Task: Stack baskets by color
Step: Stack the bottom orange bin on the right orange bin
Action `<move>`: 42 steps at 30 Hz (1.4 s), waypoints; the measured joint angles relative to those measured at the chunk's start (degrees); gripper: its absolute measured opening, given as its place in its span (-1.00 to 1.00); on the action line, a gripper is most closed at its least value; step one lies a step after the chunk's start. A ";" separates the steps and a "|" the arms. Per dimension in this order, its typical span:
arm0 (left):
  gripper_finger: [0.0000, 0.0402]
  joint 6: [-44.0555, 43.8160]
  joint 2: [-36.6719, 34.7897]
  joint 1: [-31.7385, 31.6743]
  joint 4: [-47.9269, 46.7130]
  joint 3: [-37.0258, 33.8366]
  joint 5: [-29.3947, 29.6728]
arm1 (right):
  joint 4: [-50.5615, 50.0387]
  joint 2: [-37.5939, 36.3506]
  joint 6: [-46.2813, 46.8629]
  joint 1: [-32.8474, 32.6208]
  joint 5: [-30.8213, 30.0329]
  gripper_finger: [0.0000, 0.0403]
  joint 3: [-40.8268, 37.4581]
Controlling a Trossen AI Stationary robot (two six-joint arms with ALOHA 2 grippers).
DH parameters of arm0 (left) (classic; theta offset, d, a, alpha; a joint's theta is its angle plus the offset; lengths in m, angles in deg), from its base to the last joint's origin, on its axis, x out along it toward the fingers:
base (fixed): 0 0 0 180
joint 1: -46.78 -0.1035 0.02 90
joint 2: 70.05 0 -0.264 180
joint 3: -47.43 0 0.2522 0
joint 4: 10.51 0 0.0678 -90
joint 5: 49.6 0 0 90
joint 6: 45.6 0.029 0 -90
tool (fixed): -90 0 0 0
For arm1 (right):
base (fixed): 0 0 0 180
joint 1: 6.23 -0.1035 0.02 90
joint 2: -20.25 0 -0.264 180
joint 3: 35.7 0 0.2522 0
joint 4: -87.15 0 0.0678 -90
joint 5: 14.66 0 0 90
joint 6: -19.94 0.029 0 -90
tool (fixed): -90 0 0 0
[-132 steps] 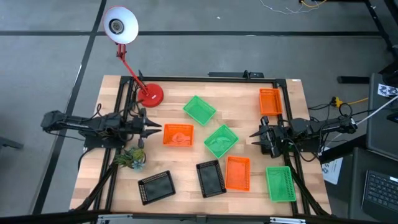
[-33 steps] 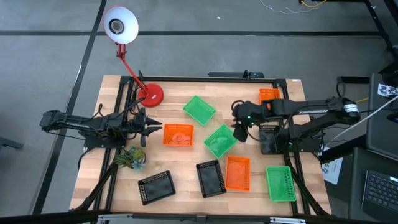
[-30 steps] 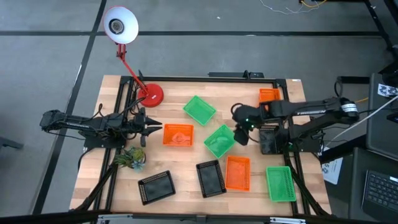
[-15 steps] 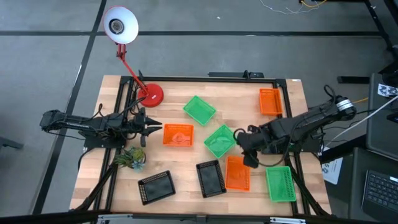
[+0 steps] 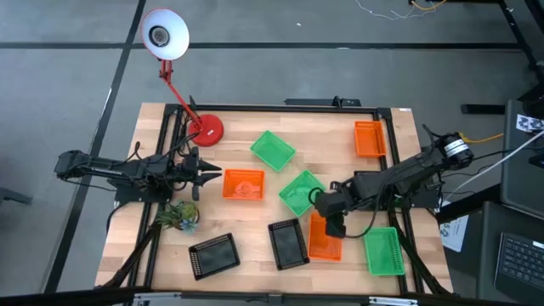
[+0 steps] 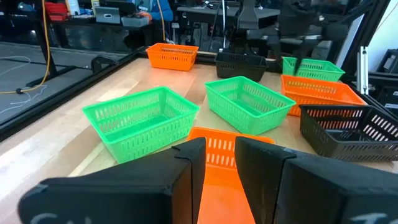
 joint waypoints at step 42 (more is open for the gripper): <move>-0.60 -0.20 -0.01 0.00 -0.42 0.00 0.02 | -0.14 16.52 15.05 -17.72 -4.64 -0.29 16.00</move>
